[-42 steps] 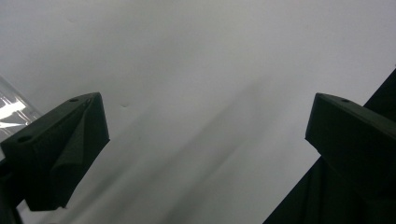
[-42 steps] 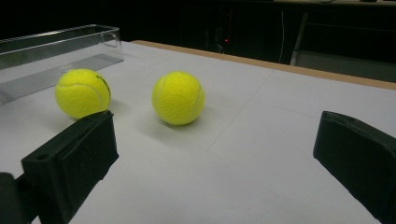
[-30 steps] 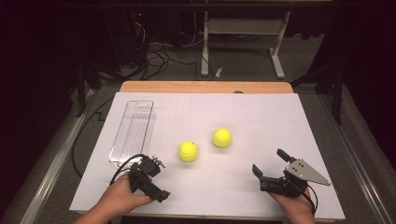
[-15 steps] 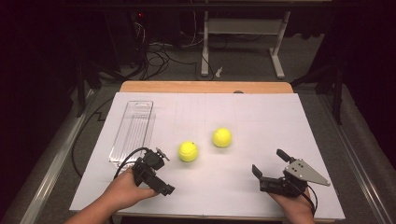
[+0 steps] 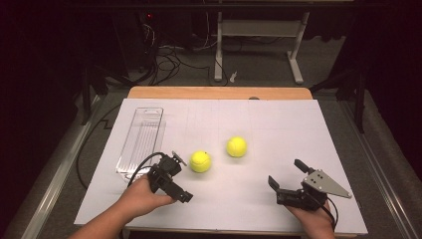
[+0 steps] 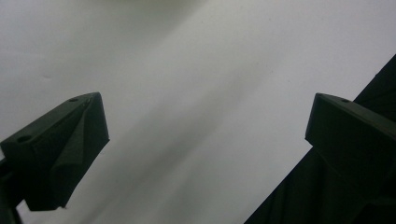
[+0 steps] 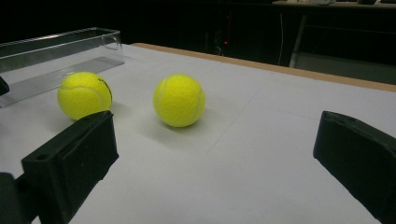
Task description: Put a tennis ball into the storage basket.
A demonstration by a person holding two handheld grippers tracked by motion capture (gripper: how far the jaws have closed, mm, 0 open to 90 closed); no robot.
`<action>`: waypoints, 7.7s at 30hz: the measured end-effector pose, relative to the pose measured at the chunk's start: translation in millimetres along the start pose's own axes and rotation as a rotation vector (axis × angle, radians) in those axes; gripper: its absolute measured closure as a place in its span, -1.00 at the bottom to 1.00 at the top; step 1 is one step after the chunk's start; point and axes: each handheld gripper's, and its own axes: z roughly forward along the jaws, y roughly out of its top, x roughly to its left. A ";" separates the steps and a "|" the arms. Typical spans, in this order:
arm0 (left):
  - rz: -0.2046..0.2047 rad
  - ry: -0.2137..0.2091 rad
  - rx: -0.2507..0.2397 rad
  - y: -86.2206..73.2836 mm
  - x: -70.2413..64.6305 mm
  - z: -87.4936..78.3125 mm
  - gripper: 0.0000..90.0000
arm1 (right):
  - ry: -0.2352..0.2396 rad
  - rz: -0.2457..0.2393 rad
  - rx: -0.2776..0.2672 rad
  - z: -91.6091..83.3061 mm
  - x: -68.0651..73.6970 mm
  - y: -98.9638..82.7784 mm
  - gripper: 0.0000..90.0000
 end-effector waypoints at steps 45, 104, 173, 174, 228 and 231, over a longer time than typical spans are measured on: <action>-0.064 0.022 0.008 85.6 7.9 -21.2 -0.99 | 0.010 0.003 -0.008 -2.7 -4.0 1.4 -0.99; -0.091 0.077 0.097 103.8 26.9 33.0 -0.43 | 0.011 0.001 -0.010 -3.5 -5.6 1.1 -0.99; -0.154 0.024 0.026 64.0 33.4 -54.4 -0.41 | 0.022 -0.020 0.001 0.7 1.0 0.4 -0.99; -0.152 0.028 0.029 63.6 33.6 -56.1 -0.41 | 0.023 -0.019 0.002 0.7 1.2 0.4 -0.99; -0.293 0.118 0.015 34.3 89.1 -105.0 -0.41 | 0.018 -0.019 0.002 -0.1 1.3 0.3 -0.99; -0.307 0.124 0.017 32.3 94.6 -106.4 -0.41 | 0.018 -0.020 0.004 0.0 1.4 0.2 -0.99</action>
